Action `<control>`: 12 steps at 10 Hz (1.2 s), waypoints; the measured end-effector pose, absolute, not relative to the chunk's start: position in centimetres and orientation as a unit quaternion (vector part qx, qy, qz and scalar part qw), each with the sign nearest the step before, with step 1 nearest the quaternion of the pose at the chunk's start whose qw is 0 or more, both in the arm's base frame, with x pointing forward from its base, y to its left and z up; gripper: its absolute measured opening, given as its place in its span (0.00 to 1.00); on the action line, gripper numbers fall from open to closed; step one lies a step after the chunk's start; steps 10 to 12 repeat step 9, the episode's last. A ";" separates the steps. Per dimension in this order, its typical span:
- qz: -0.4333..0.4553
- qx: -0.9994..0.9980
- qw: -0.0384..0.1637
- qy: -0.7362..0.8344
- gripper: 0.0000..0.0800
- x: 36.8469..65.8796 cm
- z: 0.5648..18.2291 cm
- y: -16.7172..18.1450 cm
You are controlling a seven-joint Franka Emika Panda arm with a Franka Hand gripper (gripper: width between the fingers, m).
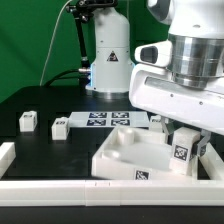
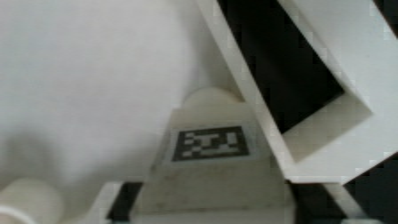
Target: Assemble one leg
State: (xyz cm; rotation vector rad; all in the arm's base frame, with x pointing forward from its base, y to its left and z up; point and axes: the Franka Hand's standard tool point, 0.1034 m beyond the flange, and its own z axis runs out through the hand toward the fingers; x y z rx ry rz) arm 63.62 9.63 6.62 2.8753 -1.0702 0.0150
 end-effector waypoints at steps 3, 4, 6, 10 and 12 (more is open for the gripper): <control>0.005 0.937 0.037 -0.348 0.79 63.6 6.6 9.7; 0.005 0.937 0.037 -0.348 0.81 63.6 6.6 9.7; 0.005 0.937 0.037 -0.348 0.81 63.6 6.6 9.7; 0.005 0.937 0.037 -0.348 0.81 63.6 6.6 9.7; 0.005 0.937 0.037 -0.348 0.81 63.6 6.6 9.7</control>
Offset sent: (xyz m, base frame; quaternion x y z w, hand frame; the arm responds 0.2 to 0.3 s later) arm 0.0000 0.0000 0.0000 0.0000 0.0000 0.0000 1.0000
